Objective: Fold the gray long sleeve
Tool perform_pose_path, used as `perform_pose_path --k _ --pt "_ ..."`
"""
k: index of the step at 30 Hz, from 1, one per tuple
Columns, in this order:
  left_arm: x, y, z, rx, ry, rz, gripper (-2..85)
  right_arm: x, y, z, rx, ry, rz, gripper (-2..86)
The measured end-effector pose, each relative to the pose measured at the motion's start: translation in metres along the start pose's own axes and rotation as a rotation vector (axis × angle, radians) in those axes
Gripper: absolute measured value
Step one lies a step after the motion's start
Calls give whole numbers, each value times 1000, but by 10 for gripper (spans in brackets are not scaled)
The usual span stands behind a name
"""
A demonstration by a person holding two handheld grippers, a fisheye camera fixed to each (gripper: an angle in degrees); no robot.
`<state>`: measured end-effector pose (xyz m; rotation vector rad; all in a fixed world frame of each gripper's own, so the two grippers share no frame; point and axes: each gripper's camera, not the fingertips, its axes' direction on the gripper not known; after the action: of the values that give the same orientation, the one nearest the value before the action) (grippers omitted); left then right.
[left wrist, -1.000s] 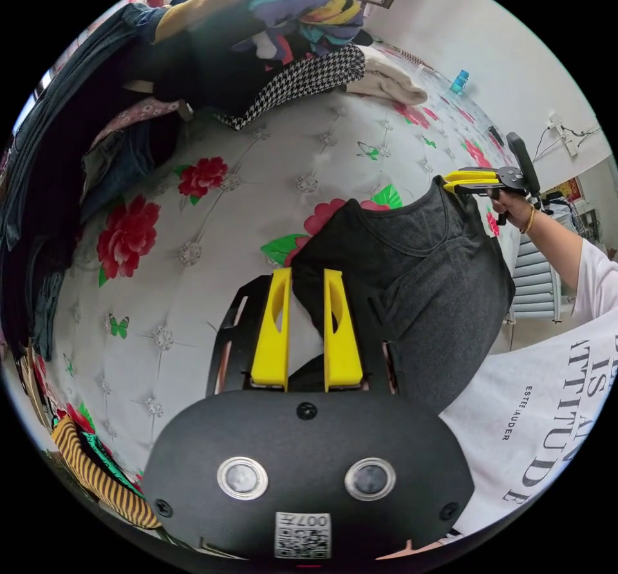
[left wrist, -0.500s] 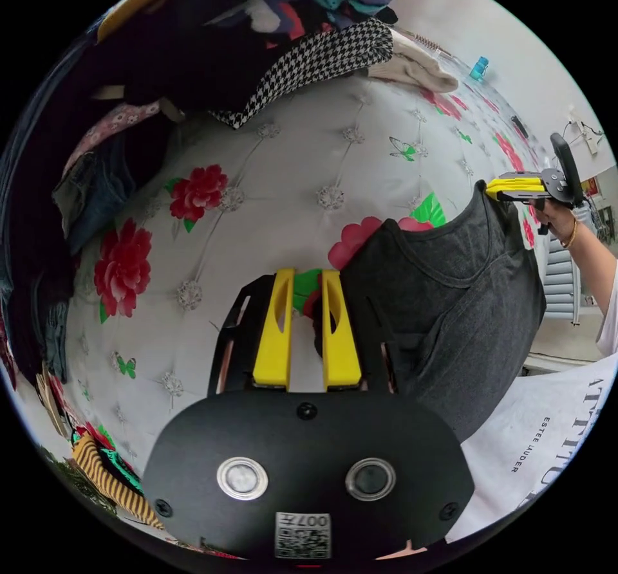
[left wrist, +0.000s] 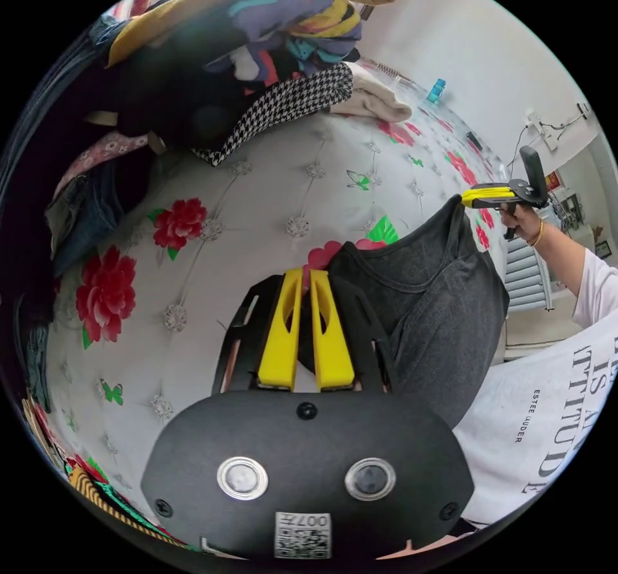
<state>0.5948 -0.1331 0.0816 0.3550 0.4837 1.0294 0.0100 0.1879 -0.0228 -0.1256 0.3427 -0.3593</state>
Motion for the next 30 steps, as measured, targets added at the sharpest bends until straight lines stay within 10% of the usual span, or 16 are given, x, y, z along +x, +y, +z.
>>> perform_pose_path --k 9,19,30 --pt "35 -2 24 -192 -108 136 -5 -14 17 -22 46 -14 -24 -2" --pt "110 143 -107 89 -66 413 -10 -113 143 -89 97 65 -245 -2" --pt "126 239 -32 -122 33 198 3 -103 225 13 -133 19 -116 2"
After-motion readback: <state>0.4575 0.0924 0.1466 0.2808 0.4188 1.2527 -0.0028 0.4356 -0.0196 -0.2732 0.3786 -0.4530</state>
